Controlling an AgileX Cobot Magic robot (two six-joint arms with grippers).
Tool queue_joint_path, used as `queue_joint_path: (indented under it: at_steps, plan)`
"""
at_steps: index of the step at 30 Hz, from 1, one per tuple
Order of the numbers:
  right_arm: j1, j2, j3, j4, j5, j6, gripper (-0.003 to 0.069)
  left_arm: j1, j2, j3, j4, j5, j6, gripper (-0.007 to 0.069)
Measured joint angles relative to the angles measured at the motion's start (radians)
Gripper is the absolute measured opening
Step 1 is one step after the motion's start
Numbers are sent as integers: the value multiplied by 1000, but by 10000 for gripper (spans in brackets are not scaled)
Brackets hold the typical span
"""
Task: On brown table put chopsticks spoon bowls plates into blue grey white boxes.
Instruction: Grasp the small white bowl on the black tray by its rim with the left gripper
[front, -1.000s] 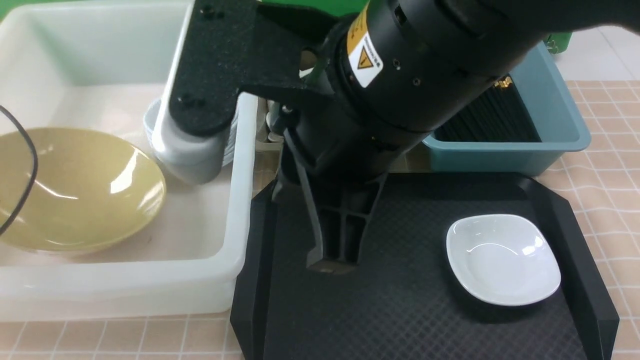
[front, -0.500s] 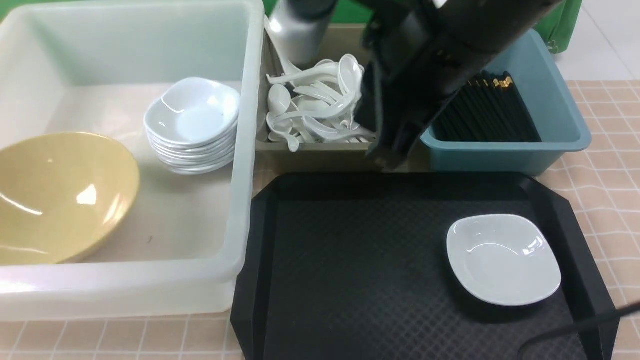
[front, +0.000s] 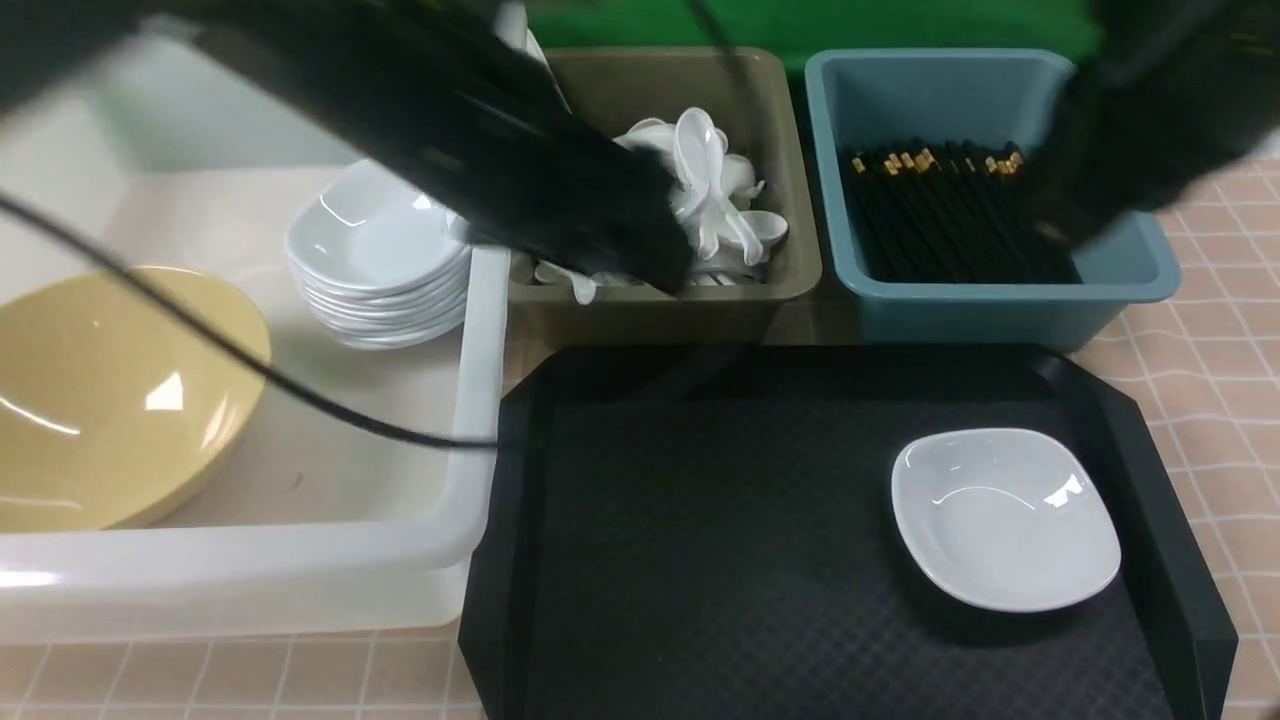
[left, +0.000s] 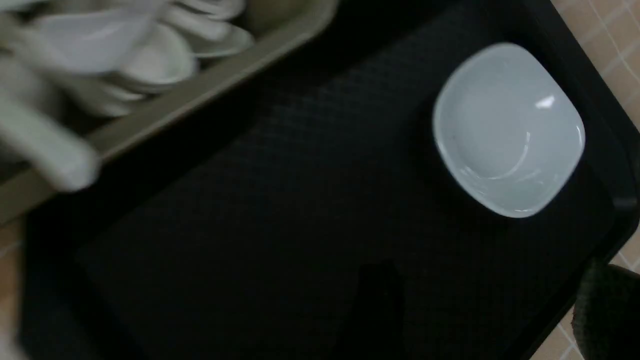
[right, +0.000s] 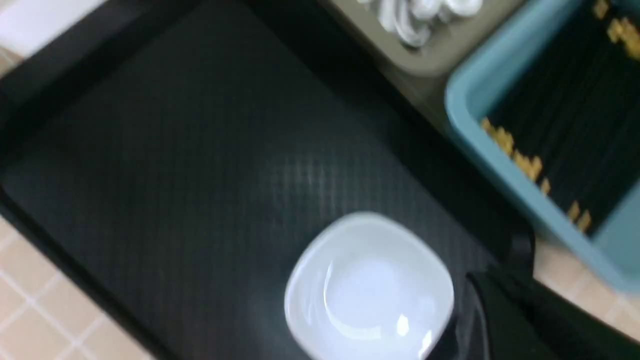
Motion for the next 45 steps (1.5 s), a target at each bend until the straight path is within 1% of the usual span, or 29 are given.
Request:
queue_joint_path:
  at_steps: [2, 3, 4, 8, 12, 17, 22, 25, 28, 30, 31, 33, 34, 35, 36, 37, 39, 41, 45]
  plan:
    - [-11, -68, 71, -4, 1, 8, 48, -64, 81, -38, -7, -11, 8, 453]
    - [-11, -85, 89, -5, 1, 10, 48, -70, 90, -43, -9, -11, 8, 453]
    - [-12, -128, 143, -9, 2, 18, 48, -101, 142, -73, -17, -18, 8, 453]
    - [-12, -283, 288, -11, 5, 29, 48, -161, 286, -172, -53, -29, 8, 453]
    - [-12, -419, 391, -40, 9, 51, 48, -176, 414, -253, -86, -37, 15, 453]
    - [-12, -564, 426, -70, 12, 73, 48, -176, 524, -308, -82, -78, 38, 453]
    - [-12, -623, 426, -91, 14, 77, 48, -182, 582, -322, -83, -162, 39, 453]
    - [-12, -629, 426, -117, 16, 76, 48, -190, 602, -324, -105, -193, 39, 449]
    - [-12, -631, 426, -123, 16, 74, 48, -199, 606, -325, -132, -195, 39, 407]
    - [-12, -631, 427, -123, 15, 73, 48, -208, 610, -325, -137, -195, 40, 345]
    - [-12, -631, 429, -124, 10, 73, 48, -212, 610, -325, -137, -195, 39, 298]
    - [-12, -625, 429, -124, -10, 74, 48, -216, 610, -325, -133, -184, 40, 166]
    - [-12, -618, 429, -123, -20, 74, 48, -216, 607, -325, -126, -177, 40, 115]
    - [-12, -616, 429, -123, -22, 74, 48, -215, 608, -326, -124, -175, 40, 104]
    - [-12, -600, 429, -116, -31, 74, 48, -209, 596, -334, -115, -150, 38, 46]
    - [-12, -596, 429, -115, -31, 74, 48, -208, 593, -334, -113, -146, 38, 42]
    - [-12, -558, 429, -79, -43, 58, 48, -188, 529, -348, -57, -83, 39, 11]
    - [-12, -538, 429, -55, -54, 39, 48, -175, 496, -353, -20, -56, 40, 6]
    - [-12, -429, 392, 118, -104, -65, 48, -78, 293, -355, 83, 31, 41, 6]
